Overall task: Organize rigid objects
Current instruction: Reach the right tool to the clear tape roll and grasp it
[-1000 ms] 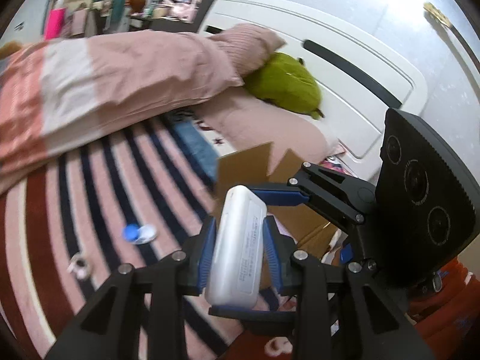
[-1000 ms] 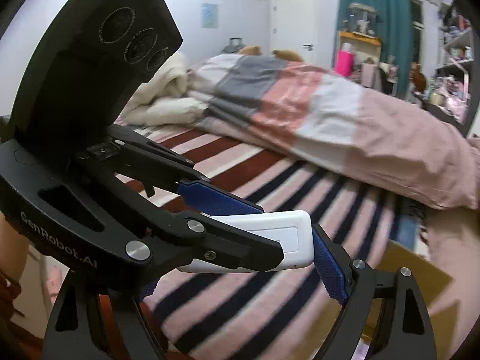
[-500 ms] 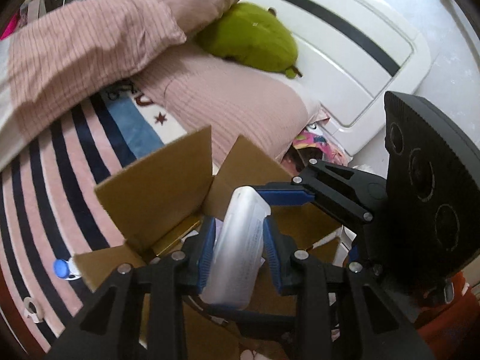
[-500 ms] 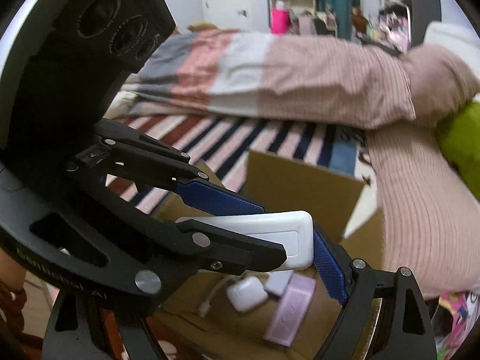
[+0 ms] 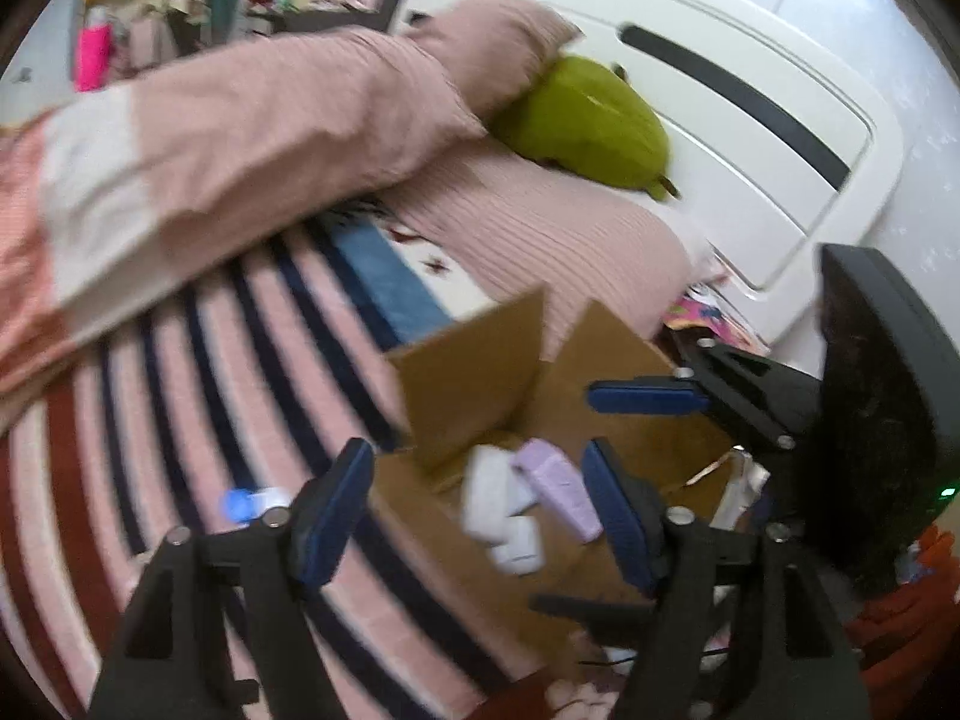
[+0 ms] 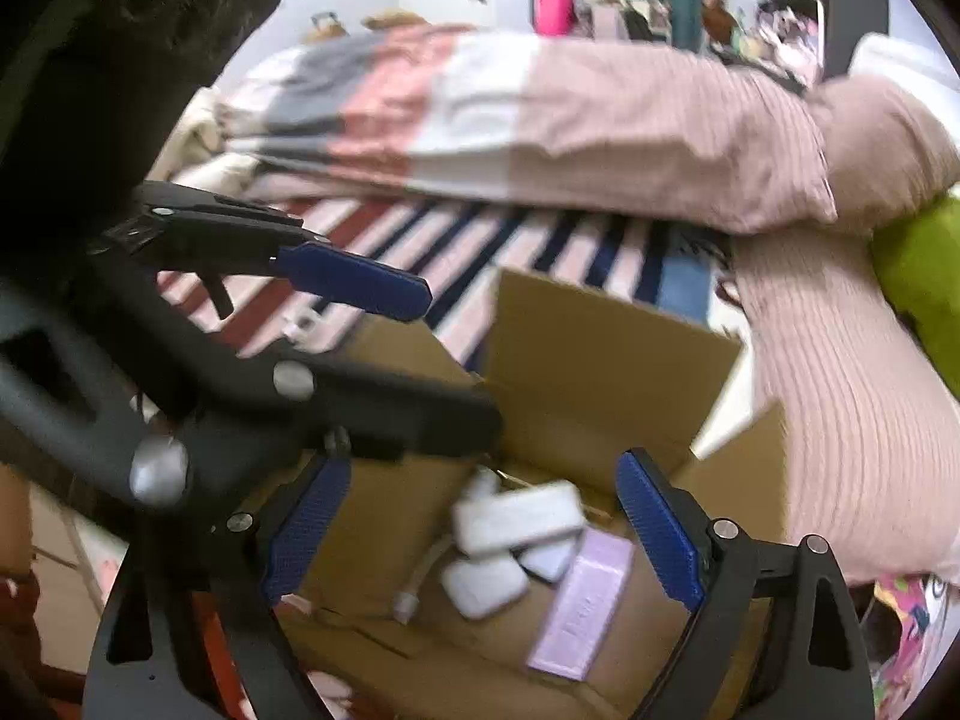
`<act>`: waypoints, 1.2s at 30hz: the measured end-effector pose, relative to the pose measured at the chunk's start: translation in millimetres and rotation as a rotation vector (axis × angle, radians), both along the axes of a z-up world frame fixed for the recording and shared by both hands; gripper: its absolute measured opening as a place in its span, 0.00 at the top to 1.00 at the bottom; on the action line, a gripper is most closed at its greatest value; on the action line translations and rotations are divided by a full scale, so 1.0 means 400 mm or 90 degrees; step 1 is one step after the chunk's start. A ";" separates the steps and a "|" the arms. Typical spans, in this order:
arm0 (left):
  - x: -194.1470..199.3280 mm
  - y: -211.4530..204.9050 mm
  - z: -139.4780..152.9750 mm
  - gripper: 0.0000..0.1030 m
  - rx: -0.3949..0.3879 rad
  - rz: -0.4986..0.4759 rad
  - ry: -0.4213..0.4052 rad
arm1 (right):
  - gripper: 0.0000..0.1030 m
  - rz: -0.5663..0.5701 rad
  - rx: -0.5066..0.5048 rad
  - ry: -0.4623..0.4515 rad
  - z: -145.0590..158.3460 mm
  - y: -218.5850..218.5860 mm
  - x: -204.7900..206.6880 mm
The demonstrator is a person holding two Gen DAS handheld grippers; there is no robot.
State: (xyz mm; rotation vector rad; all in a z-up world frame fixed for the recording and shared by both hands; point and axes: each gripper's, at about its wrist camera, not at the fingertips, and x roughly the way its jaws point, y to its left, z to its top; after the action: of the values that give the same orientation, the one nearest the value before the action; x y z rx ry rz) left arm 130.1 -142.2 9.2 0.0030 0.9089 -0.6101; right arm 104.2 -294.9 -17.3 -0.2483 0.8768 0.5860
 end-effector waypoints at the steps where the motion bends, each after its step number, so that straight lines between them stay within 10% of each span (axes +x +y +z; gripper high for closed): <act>1: -0.015 0.042 0.011 0.31 0.004 0.019 -0.011 | 0.06 0.013 0.010 -0.015 0.014 0.016 -0.011; 10: -0.097 0.391 -0.020 0.29 0.018 0.187 -0.045 | 0.00 0.139 0.004 -0.093 0.061 0.328 -0.097; 18: -0.136 0.624 -0.206 0.29 0.029 0.296 0.007 | 0.01 0.198 0.020 0.023 -0.145 0.575 -0.037; 27: -0.126 0.688 -0.347 0.29 0.005 0.324 0.049 | 0.33 0.115 0.015 0.082 -0.411 0.650 0.161; 36: -0.108 0.686 -0.356 0.29 -0.004 0.323 0.056 | 0.65 0.132 -0.007 0.037 -0.439 0.684 0.183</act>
State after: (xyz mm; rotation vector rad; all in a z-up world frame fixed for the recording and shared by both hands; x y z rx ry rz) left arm 86.8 132.0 -133.3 -0.2546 0.9467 -0.1413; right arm 177.3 -21.4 -193.0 -0.3357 0.9170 0.7841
